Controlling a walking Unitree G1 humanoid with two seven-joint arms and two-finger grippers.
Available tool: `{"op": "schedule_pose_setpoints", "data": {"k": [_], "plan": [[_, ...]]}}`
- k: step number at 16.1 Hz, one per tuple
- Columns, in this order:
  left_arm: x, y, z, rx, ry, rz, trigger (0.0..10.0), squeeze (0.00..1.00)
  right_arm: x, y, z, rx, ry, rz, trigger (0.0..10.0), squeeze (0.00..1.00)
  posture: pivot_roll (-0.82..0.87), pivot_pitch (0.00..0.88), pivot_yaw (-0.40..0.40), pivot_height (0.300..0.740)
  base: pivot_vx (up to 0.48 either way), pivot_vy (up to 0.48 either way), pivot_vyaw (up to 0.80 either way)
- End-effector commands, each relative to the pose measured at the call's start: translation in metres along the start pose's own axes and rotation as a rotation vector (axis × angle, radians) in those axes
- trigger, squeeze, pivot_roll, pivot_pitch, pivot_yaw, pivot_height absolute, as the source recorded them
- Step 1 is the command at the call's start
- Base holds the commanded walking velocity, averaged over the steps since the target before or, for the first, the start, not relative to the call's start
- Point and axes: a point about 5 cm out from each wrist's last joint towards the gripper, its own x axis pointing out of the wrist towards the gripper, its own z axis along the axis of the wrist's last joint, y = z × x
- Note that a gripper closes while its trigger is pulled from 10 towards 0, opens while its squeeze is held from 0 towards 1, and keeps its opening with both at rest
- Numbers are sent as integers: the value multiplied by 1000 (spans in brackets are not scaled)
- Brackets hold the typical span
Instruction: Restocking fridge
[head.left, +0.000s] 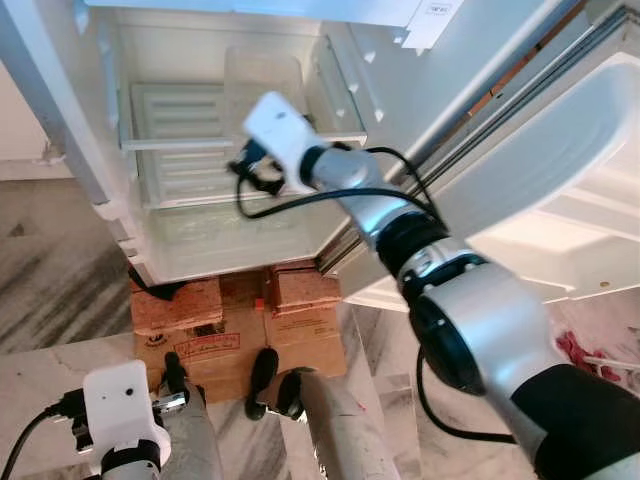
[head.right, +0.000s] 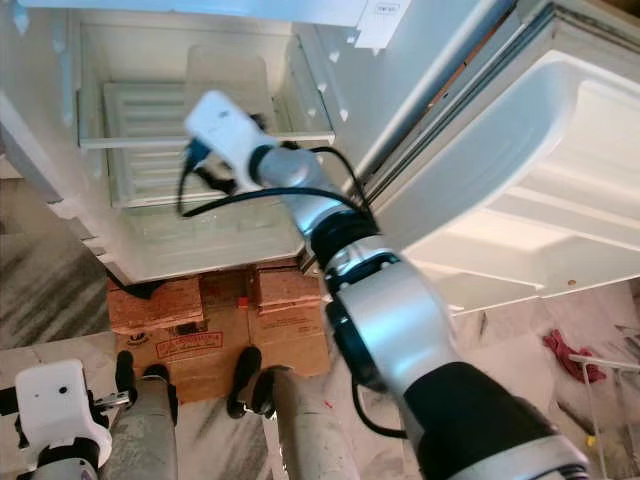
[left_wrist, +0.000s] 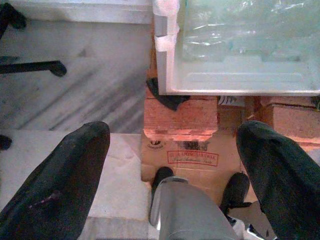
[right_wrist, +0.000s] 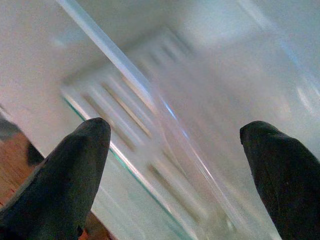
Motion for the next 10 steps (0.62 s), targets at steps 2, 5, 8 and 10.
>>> {"op": "schedule_pose_setpoints", "data": {"k": [2,5,8,10], "plan": [[-7,1,-4,-4,28,18,10000,0,-5,-10,-10,80,29,-45,10000,937,399,409,-357,740,0,0,0],[-7,0,-5,-11,27,28,10000,0,-7,-24,18,6,-171,-177,10000,776,393,397,-357,740,0,0,0],[-3,-1,-1,-13,6,24,10000,0,-12,-33,27,-58,-240,-236,10000,455,395,391,-355,740,0,0,0],[-2,0,0,-14,3,28,10000,0,-17,-37,27,61,-301,-161,10000,380,393,383,-355,740,0,0,0]]}}
